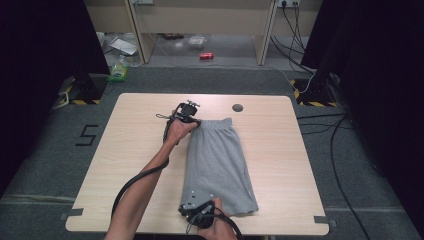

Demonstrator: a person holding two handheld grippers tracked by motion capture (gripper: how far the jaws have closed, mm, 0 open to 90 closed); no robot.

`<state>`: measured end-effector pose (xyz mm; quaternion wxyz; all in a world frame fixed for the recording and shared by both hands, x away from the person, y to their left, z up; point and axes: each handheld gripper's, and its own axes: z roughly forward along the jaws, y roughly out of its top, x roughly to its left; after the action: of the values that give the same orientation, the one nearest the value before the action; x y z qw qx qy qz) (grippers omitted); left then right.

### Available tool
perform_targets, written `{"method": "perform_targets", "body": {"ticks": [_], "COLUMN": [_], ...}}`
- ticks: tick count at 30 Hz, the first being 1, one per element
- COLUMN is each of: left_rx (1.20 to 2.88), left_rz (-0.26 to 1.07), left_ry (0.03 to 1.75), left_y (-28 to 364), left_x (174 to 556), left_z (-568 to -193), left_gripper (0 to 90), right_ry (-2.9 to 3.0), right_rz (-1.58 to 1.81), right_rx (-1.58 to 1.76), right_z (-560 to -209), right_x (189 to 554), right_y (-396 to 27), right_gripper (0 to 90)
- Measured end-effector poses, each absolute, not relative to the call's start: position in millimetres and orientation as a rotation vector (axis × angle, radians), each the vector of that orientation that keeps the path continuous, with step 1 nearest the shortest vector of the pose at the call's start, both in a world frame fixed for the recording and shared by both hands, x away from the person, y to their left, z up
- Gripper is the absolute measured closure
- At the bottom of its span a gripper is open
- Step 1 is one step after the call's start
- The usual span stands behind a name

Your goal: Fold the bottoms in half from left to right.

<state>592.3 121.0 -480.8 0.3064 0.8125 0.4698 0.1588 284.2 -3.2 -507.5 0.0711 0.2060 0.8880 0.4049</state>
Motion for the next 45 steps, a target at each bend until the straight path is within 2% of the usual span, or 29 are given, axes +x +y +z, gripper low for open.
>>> {"method": "perform_targets", "body": {"ticks": [16,18,21,24,35,45], "left_rx": [2.127,2.127,2.112,2.113,2.093,2.09], "left_rz": [0.426,0.426,0.423,0.417,0.404,0.409], "left_ry": [1.292,1.293,1.296,1.292,1.303,1.316], "left_y": [161.3,160.9,160.7,162.3,163.9,163.1], "left_x": [595.7,595.5,594.8,594.1,593.8,593.0], "left_z": [-480.9,-481.4,-480.6,-479.8,-481.8,-482.8], "left_gripper": [77.1,76.3,74.2,73.1,72.4,73.0], "right_ry": [2.713,2.723,2.742,2.739,2.661,2.541], "right_rz": [1.283,1.278,1.286,1.32,1.39,1.356], "right_rx": [0.585,0.609,0.657,0.676,0.733,0.829], "right_z": [-509.9,-511.7,-513.5,-510.4,-486.5,-463.9], "right_x": [296.1,297.0,296.9,294.7,308.6,340.8], "right_y": [41.0,43.2,44.3,45.3,21.1,-16.4], "right_gripper": [82.4,78.7,64.9,57.5,50.6,50.4]}}
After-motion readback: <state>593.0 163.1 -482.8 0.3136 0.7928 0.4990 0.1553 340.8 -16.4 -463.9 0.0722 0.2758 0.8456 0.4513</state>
